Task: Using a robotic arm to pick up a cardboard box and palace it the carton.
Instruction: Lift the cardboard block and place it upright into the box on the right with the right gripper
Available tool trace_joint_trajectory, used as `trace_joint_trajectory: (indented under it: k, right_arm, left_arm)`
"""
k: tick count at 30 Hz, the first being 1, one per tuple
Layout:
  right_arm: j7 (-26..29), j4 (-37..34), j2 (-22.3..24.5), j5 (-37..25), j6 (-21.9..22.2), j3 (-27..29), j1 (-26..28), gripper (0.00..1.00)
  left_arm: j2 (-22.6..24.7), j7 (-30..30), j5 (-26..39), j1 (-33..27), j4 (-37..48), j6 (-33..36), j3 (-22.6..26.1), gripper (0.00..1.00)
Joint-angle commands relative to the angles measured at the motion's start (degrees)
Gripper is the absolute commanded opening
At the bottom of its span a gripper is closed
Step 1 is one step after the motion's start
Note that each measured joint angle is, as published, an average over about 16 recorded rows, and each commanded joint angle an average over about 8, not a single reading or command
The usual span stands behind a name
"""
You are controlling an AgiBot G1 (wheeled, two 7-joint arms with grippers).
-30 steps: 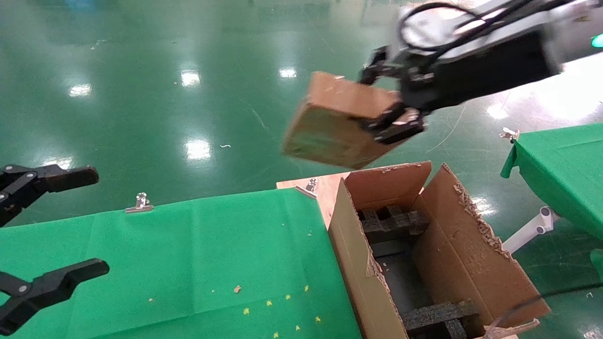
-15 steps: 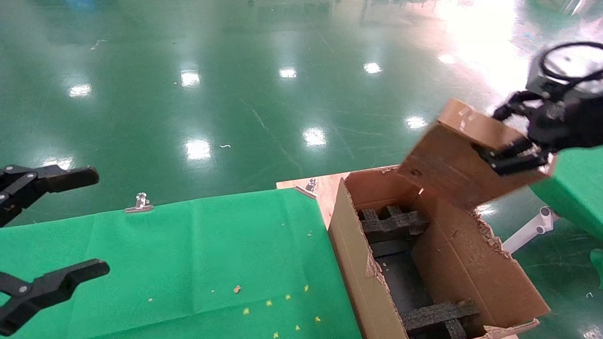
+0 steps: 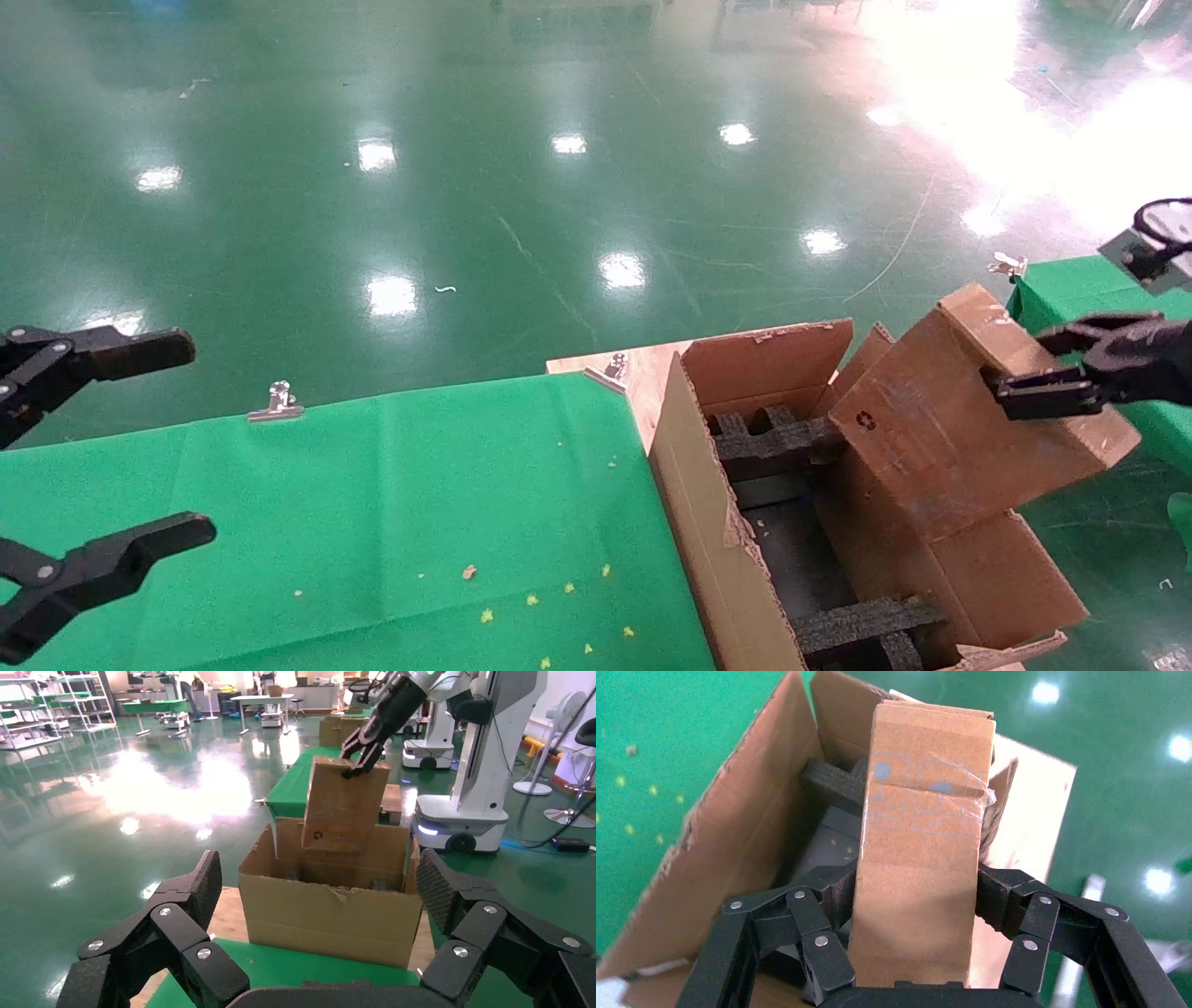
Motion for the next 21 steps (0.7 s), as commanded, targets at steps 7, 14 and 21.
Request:
trace_joint_trajectory:
  k: [7,14,21]
  right_arm:
    - [6.9,5.8,5.0,4.9,11.3,-4.6,-7.9,0.00]
    - [11.6,10.3,6.7,5.0,19.9,-8.1,-11.8,0.00]
    - [16.2,12.7,5.8,2.6,27.0,-10.9,-14.7,0.00]
  left_arm:
    - [0.0,0.0,0.0,0.0,0.0,0.0,0.0,1.00]
    - [0.0,0.0,0.0,0.0,0.0,0.0,0.0,1.00]
    - [0.0,0.0,0.0,0.0,0.0,0.0,0.0,1.00]
